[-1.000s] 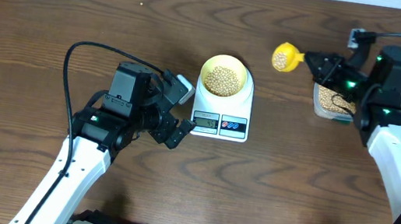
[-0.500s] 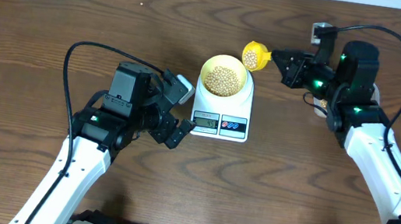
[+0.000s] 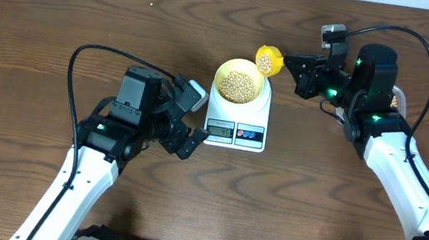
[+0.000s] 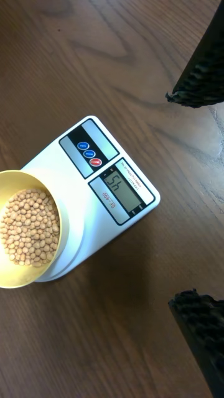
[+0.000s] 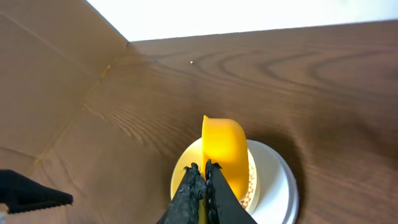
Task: Scoop item into bowl and weigh 50g on scale
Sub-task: 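Lift the filled scoop and carry it over the yellow bowl, then tip the scoop slowly to trickle soybeans into the yellow bowl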
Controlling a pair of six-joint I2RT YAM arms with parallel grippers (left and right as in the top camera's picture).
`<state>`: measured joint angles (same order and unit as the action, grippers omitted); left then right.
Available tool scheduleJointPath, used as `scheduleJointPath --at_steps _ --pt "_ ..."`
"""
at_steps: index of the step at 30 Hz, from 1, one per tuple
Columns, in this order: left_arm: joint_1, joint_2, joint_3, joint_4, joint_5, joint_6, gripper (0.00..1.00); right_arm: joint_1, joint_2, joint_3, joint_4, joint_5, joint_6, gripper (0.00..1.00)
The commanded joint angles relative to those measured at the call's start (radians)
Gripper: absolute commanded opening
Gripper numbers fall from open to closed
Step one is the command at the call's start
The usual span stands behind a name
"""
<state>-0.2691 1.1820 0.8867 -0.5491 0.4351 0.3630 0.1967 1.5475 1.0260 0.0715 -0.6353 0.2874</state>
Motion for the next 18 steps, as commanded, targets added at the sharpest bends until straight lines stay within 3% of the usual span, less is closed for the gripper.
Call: scheduleJointPath --at_steps 1,18 --pt "0.004 0.002 -0.001 0.002 -0.006 -0.006 0.97 0.014 0.009 0.000 0.003 0.001 -0.088 0.01" --pt "0.004 0.002 -0.001 0.002 -0.006 -0.006 0.97 0.061 0.009 0.000 0.003 0.001 -0.172 0.01"
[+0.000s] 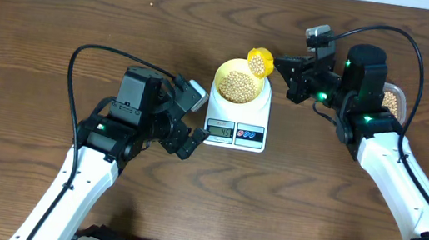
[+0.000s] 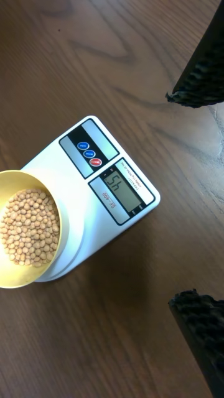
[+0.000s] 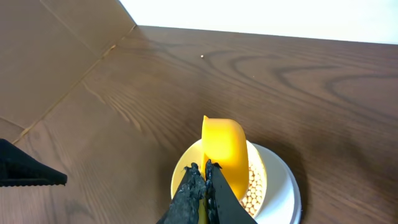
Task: Scoop item into bowl and weigh 50g on scale
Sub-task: 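Tip the scoop slowly to trickle soybeans into the yellow bowl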
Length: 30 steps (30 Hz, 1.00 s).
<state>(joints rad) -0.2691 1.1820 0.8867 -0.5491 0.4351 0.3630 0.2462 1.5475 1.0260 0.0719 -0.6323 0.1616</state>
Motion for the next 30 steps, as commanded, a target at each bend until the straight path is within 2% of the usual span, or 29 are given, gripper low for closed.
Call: scheduleJointPath --at_steps 1,18,30 --pt "0.004 0.002 -0.001 0.002 -0.006 -0.006 0.97 0.013 0.009 0.000 0.003 -0.002 -0.048 0.01" --pt "0.004 0.002 -0.001 0.002 -0.006 -0.006 0.97 0.031 0.009 0.000 0.004 -0.002 -0.205 0.01" --pt "0.004 0.002 -0.001 0.002 -0.006 -0.006 0.97 0.031 0.009 0.000 0.004 -0.006 -0.238 0.01"
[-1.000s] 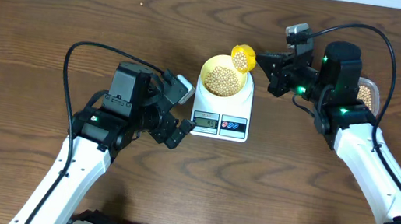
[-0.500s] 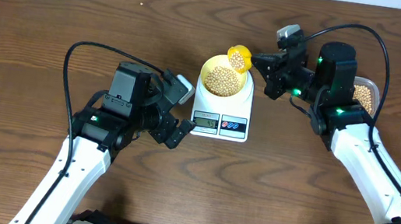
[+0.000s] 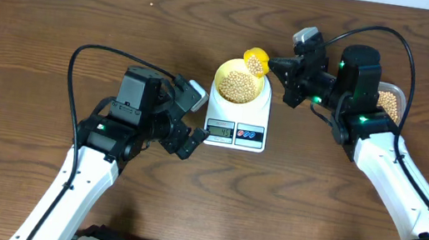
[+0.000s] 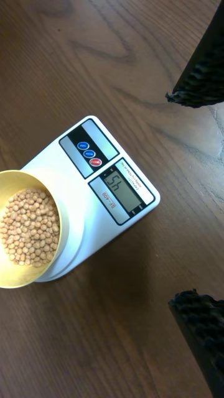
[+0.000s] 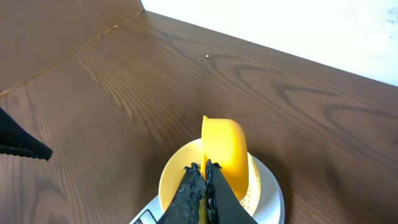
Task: Scoop item into bowl and weigh 50g on scale
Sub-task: 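Tip the scoop slowly to trickle soybeans into the yellow bowl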
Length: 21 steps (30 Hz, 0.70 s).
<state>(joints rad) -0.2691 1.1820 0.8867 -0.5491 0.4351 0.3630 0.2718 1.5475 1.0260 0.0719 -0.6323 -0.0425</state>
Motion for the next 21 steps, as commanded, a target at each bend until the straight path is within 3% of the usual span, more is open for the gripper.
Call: scheduleJointPath --at_steps 1,21 --pt "0.004 0.002 -0.001 0.002 -0.006 -0.006 0.97 0.005 0.009 0.000 0.004 -0.006 -0.034 0.01" --pt "0.004 0.002 -0.001 0.002 -0.006 -0.006 0.97 0.005 0.009 0.000 0.007 -0.006 0.072 0.01"
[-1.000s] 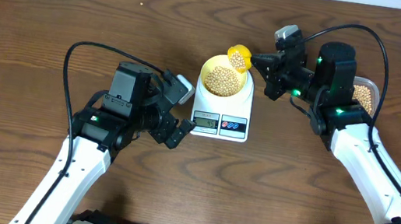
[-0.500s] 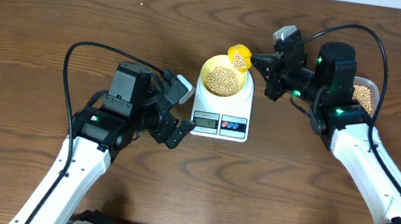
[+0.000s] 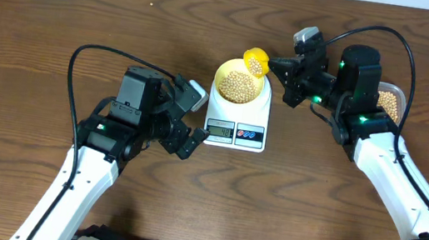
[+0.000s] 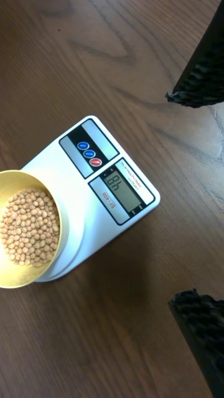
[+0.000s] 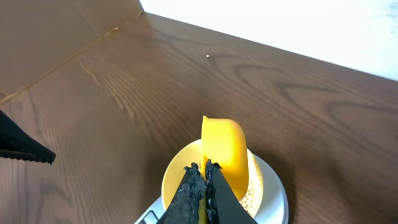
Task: Scoop item into bowl and weigh 50g on scale
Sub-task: 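Tip the scoop slowly to trickle soybeans into the yellow bowl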
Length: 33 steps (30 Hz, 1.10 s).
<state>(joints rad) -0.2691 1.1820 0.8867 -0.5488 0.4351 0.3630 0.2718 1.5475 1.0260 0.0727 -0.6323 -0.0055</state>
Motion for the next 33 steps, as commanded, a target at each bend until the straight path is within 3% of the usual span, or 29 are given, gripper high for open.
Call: scheduleJointPath --at_steps 1,33 --pt "0.004 0.002 -0.001 0.001 -0.006 -0.005 0.97 0.005 0.009 0.000 0.006 -0.006 0.035 0.01" --pt "0.004 0.002 -0.001 0.001 -0.006 -0.006 0.96 0.005 0.009 0.000 0.006 -0.001 0.060 0.01"
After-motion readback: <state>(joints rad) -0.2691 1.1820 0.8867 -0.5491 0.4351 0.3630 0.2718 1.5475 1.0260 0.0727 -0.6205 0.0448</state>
